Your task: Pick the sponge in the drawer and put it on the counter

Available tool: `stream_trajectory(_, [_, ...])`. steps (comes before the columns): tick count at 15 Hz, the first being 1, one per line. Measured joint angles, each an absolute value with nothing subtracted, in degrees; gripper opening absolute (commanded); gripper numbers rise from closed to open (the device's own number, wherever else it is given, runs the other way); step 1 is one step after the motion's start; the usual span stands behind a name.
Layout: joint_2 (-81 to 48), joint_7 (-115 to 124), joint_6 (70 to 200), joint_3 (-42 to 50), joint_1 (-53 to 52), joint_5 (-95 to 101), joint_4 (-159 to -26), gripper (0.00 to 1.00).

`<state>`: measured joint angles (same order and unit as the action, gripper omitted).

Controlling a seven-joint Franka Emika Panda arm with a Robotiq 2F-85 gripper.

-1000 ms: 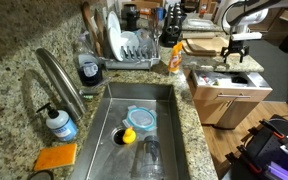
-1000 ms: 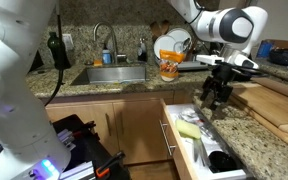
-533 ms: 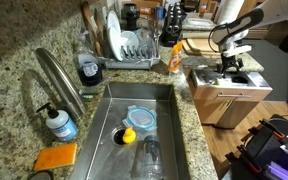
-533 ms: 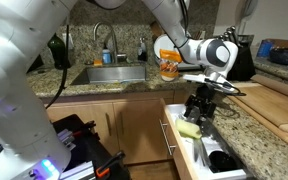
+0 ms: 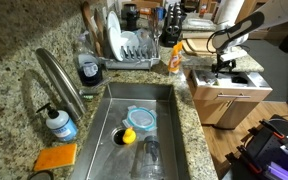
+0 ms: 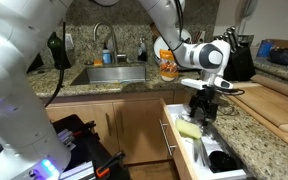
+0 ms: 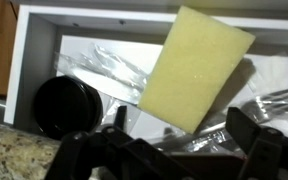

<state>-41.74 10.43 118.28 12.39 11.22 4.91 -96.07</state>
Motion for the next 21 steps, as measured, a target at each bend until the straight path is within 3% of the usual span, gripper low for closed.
stream_trajectory(5, [-36.6,10.2,135.2,11.7,10.3,2.7,-109.0,1.00])
stream_trajectory(16, [-36.2,9.4,127.6,11.4,10.2,2.1,-111.0,1.00])
stream_trajectory(17, [-37.0,9.4,126.6,11.3,10.2,2.1,-110.6,0.75])
stream_trajectory(19, [-38.1,9.5,126.1,11.3,10.1,2.1,-110.0,0.68])
stream_trajectory(21, [-38.1,9.5,126.2,11.4,10.1,2.1,-109.9,0.53])
